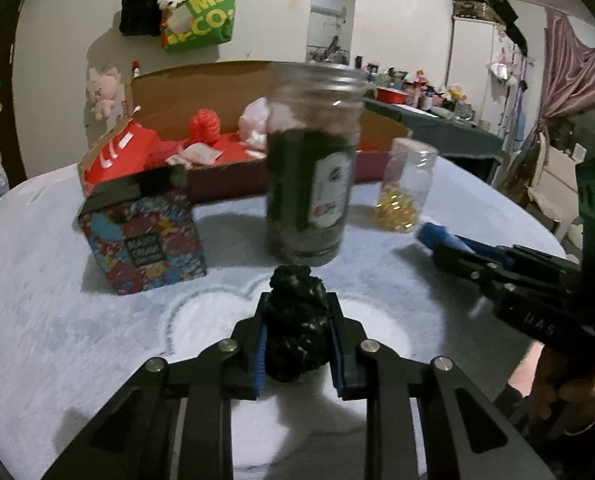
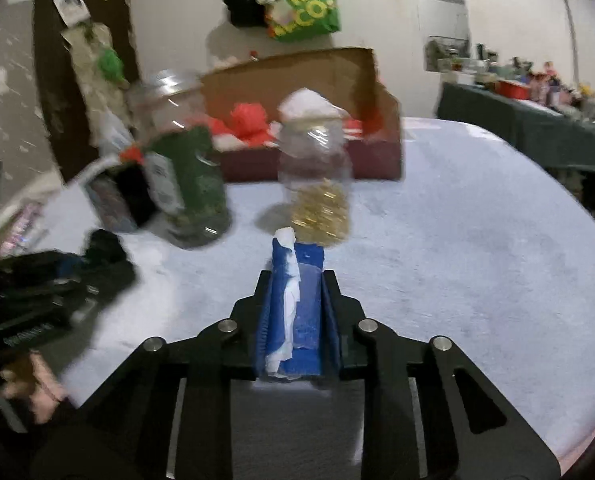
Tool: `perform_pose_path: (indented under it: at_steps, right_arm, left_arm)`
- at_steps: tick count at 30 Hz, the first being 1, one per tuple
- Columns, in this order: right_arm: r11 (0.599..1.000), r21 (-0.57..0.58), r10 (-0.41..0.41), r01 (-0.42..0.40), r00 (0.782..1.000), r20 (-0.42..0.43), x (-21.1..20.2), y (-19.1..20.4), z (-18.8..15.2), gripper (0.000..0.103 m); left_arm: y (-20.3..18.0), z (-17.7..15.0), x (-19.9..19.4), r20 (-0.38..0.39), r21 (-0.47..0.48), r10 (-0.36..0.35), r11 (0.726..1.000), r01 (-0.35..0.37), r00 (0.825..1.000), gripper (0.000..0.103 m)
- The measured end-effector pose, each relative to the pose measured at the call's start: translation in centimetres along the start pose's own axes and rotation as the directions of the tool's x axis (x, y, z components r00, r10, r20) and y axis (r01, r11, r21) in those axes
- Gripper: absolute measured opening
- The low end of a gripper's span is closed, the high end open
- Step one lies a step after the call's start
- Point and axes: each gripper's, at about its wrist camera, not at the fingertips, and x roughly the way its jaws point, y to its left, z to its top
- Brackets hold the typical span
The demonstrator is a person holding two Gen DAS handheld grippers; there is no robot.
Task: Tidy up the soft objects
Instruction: 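Grasp the black fuzzy item with the left tool while the right tool grasps the blue rolled cloth, then carry the black item with the left tool while the right tool carries the blue cloth into the box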
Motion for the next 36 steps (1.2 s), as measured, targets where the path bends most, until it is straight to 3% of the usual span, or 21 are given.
perform_pose_path:
  at_steps: [10,36]
  right_arm:
    - [0.992,-0.065,0.105,-0.104,0.994,0.01,-0.1,3.8,0.9,0.022]
    - [0.993,-0.065,0.099,-0.1,0.995,-0.019,0.2,4.1,0.7,0.022]
  left_arm:
    - [-0.5,0.4,0.6,-0.01,0.014,-0.019,1.0,0.019,1.0,0.025]
    - [1.3,0.1,0.0,-0.015,-0.024,0.0,1.0,-0.001,1.0,0.025]
